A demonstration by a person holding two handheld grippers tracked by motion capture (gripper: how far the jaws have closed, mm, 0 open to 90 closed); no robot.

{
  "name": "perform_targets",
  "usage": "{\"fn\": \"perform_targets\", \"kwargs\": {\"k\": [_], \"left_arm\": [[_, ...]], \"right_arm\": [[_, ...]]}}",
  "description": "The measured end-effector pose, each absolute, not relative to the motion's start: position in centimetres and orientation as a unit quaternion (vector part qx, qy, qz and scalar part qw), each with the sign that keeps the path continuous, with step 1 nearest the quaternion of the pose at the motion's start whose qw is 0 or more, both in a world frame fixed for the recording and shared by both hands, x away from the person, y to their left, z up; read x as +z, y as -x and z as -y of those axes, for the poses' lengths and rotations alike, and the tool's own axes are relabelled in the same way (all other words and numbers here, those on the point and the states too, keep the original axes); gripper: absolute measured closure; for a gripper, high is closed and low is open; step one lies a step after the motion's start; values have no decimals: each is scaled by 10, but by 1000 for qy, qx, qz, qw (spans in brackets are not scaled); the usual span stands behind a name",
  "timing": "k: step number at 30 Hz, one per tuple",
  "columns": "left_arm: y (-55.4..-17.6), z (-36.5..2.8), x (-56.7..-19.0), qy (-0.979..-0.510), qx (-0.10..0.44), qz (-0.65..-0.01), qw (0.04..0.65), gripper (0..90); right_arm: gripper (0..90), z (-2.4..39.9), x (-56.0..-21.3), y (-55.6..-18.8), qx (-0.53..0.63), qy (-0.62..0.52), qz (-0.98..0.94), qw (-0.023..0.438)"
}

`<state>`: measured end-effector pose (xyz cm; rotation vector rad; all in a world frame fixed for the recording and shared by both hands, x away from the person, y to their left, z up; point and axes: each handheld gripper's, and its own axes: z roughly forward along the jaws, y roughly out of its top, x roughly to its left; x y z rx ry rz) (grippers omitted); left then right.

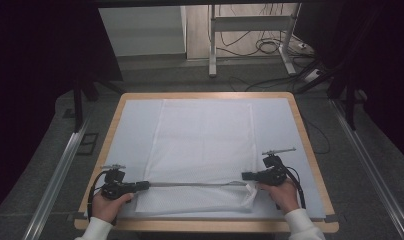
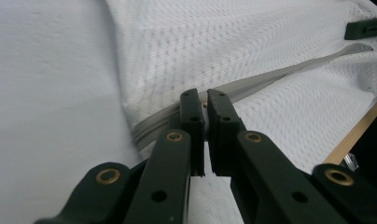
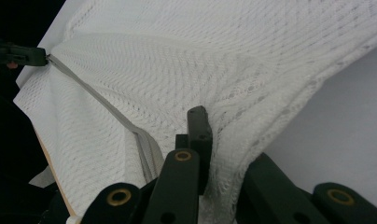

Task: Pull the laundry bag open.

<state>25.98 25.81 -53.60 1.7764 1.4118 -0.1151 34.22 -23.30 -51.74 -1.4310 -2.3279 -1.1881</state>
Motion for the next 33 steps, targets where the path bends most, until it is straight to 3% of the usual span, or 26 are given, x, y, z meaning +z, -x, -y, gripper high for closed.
{"fn": "perform_targets", "kwargs": {"k": [33], "left_arm": [[-254, -275, -540, -717, -15, -576, 392, 862]], "right_arm": [[887, 232, -520, -343, -390, 475, 785, 78]]}}
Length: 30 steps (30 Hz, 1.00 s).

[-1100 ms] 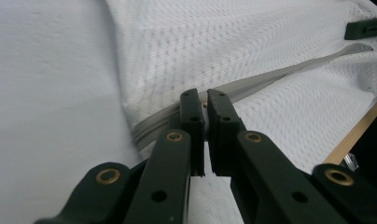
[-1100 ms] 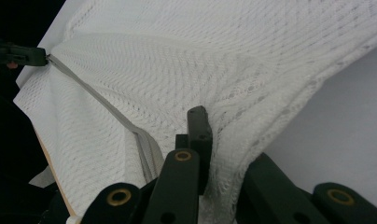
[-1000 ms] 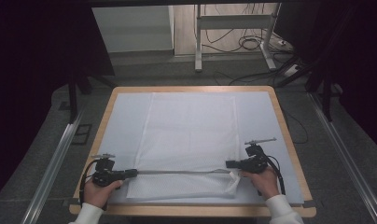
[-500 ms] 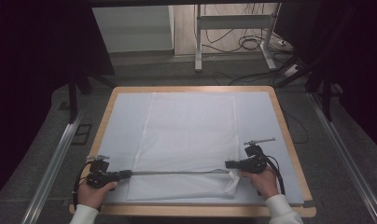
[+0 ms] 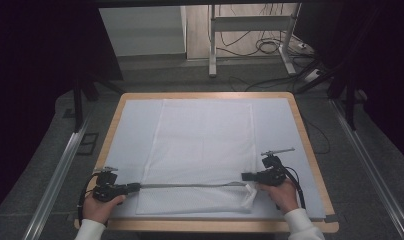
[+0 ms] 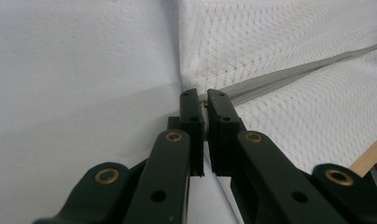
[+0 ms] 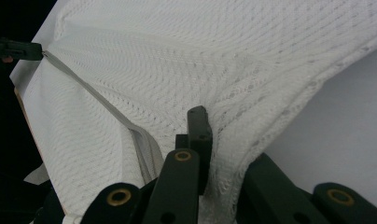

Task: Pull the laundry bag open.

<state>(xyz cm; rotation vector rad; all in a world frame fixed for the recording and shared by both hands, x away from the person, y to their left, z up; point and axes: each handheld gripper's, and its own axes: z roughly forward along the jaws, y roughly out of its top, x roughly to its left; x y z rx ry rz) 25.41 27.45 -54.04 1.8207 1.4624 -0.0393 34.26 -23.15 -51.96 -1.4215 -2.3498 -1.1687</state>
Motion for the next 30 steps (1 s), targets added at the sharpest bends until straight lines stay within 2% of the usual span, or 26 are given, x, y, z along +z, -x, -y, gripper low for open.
{"fn": "perform_targets", "kwargs": {"k": [5, 7, 13, 17, 23, 27, 30], "left_arm": [[-253, -272, -540, -720, -11, -571, 394, 853], [-251, -272, -537, -718, 0, -571, 398, 811], [-246, -273, -516, -698, 54, -566, 434, 550], [-250, -263, -509, -709, 79, -555, 427, 487], [-262, -238, -497, -729, 100, -528, 425, 421], [-271, -229, -494, -734, 99, -513, 433, 399], [-272, -229, -496, -735, 100, -514, 431, 393]], "right_arm": [[871, 231, -518, -342, -390, 474, 786, 73], [768, 231, -517, -341, -387, 474, 788, 65], [479, 235, -505, -335, -396, 471, 788, 11], [362, 246, -497, -329, -410, 479, 776, -23], [297, 270, -488, -321, -423, 482, 764, -70], [293, 281, -485, -319, -431, 471, 762, -107], [279, 285, -485, -319, -431, 465, 764, -118]]}}
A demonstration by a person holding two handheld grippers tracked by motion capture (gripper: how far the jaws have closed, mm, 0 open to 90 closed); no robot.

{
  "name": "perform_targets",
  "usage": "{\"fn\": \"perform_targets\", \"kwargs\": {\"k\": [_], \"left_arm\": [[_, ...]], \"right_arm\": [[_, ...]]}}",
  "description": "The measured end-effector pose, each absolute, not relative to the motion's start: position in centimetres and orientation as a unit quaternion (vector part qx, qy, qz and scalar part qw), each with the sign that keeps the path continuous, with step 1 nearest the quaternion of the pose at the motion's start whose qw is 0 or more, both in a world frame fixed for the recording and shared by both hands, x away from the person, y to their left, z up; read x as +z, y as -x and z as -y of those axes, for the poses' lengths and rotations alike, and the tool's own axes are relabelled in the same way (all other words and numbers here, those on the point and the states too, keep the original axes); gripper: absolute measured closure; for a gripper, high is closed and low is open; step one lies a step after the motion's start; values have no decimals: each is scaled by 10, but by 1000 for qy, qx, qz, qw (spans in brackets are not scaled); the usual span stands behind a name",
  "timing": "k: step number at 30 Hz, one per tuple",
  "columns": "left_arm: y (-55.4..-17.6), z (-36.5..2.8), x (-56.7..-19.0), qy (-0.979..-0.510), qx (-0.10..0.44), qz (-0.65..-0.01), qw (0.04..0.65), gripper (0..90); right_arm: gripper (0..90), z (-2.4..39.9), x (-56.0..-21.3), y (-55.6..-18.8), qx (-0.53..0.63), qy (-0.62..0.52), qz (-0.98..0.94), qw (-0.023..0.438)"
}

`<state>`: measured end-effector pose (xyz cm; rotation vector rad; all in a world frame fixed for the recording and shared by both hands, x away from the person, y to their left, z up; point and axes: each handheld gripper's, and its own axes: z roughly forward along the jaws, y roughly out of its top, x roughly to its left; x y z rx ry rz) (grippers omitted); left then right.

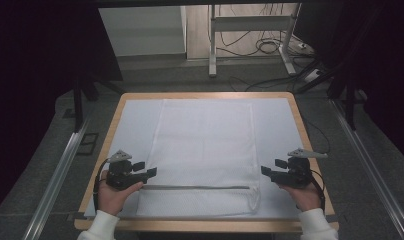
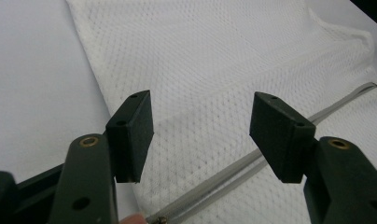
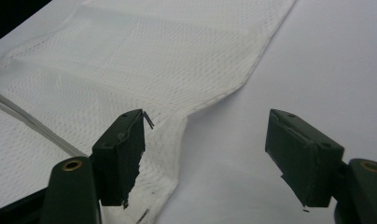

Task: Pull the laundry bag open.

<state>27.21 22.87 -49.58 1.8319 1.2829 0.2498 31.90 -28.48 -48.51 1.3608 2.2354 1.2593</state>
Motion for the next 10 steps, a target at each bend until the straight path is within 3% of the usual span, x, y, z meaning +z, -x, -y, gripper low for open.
{"fn": "perform_targets", "kwargs": {"k": [10], "left_arm": [[-269, -238, -501, -730, 95, -520, 433, 350]], "right_arm": [[237, 280, -487, -320, 423, -455, -773, 131]]}}
